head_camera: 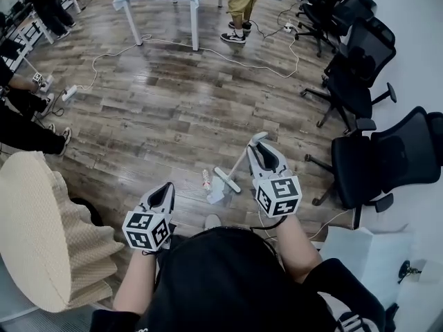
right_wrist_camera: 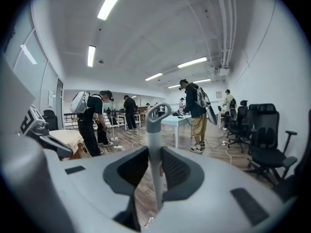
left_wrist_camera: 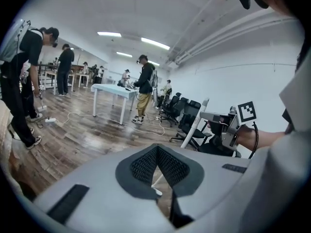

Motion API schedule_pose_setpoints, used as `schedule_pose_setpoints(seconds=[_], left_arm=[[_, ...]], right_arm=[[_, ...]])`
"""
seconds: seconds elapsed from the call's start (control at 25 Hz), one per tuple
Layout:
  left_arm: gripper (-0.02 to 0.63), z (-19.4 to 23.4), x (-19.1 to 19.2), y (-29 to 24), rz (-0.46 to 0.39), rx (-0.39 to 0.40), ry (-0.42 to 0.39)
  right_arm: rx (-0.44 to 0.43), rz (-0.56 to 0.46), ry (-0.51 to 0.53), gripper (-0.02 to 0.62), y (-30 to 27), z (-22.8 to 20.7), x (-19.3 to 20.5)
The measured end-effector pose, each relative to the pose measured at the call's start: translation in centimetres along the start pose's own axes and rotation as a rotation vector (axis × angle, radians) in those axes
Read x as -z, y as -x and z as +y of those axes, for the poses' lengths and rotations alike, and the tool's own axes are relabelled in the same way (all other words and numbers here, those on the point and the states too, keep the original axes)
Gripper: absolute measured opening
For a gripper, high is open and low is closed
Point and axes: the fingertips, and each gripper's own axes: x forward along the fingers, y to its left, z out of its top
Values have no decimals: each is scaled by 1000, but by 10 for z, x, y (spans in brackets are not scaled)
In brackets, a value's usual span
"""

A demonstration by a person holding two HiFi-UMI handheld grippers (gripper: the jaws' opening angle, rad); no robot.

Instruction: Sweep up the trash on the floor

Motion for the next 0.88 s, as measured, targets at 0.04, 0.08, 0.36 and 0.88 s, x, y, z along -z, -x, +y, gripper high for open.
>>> schedule_pose_setpoints(seconds=[0.04, 0.08, 0.36, 0.88], left_arm=[[-5, -5, -9, -3, -13, 11, -13], [-5, -11, -18, -5, -26, 22, -27], [-5, -47, -86, -6, -120, 70, -95], [-5, -66, -130, -1, -180, -5, -237]], right_arm=[[-5, -10, 7, 97, 2, 2, -7], [-9, -19, 12, 97, 4, 3, -14], [-43, -105, 29, 97, 26, 19, -77], [-160, -162, 22, 97, 30, 68, -111]])
